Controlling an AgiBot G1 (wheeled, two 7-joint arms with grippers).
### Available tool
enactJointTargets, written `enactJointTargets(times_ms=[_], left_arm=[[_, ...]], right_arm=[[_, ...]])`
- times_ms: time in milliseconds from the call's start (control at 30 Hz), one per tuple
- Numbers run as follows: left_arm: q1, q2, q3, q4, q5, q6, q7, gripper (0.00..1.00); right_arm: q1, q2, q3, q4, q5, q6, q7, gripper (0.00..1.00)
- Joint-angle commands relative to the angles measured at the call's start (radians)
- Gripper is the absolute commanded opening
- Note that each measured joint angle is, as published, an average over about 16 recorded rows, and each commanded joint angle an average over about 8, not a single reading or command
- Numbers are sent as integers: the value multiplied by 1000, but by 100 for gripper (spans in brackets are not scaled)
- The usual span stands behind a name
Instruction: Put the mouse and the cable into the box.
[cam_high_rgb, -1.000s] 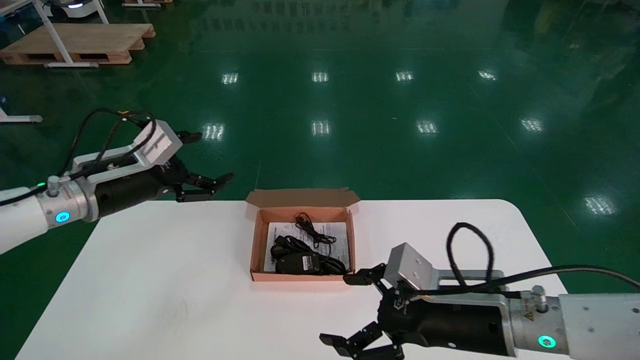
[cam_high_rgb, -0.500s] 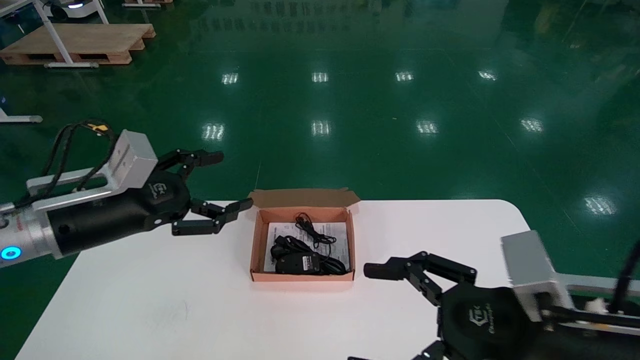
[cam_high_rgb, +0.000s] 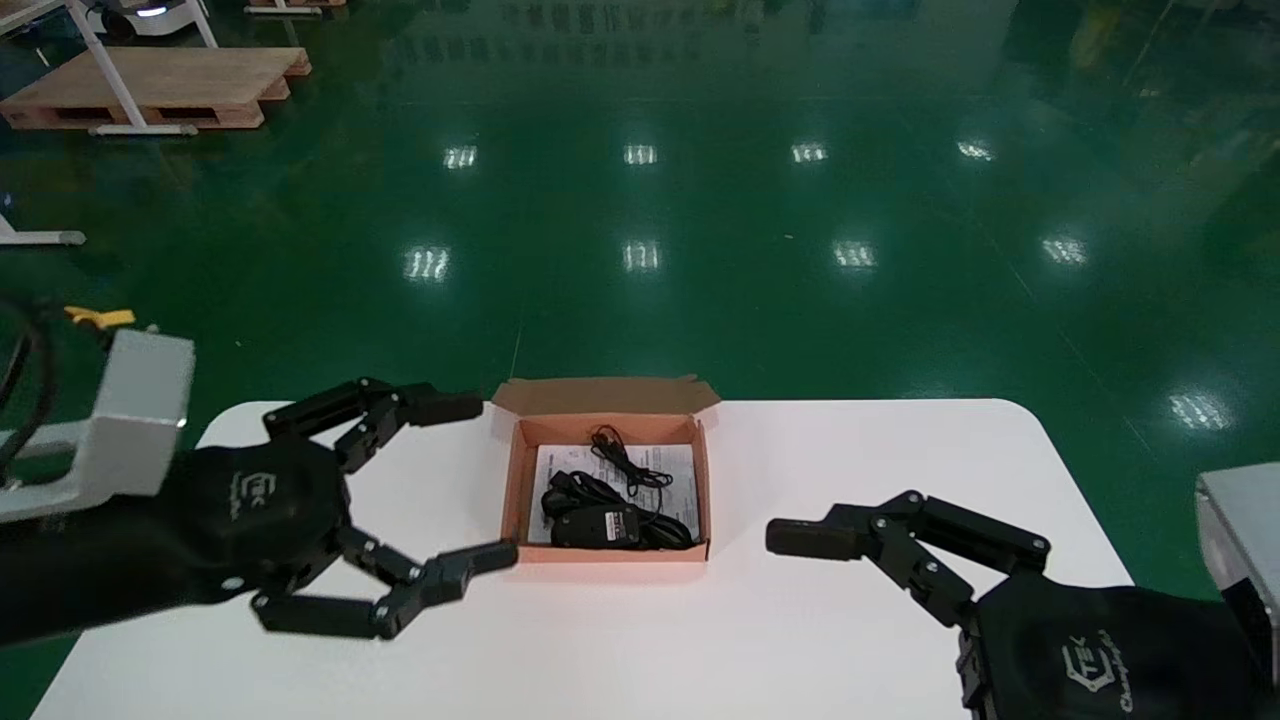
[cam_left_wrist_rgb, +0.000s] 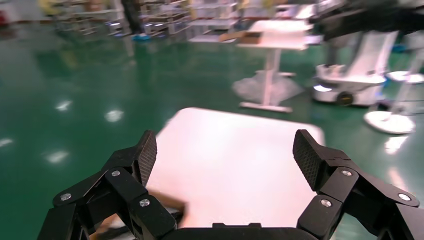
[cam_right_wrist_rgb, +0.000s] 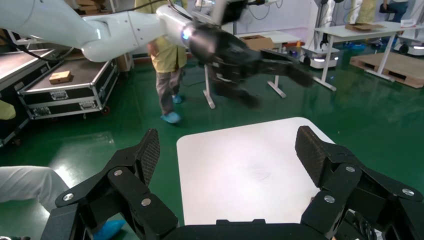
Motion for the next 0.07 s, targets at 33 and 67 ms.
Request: enactJointTargets(times_ms=[33,67], left_arm=[[34,-29,-23,-52,-45,62,-35,100],[39,-33,-26,-59,-51,71,-40,100]], right_arm=[[0,0,0,0,0,0,0,100],[0,0,0,0,0,0,0,100]])
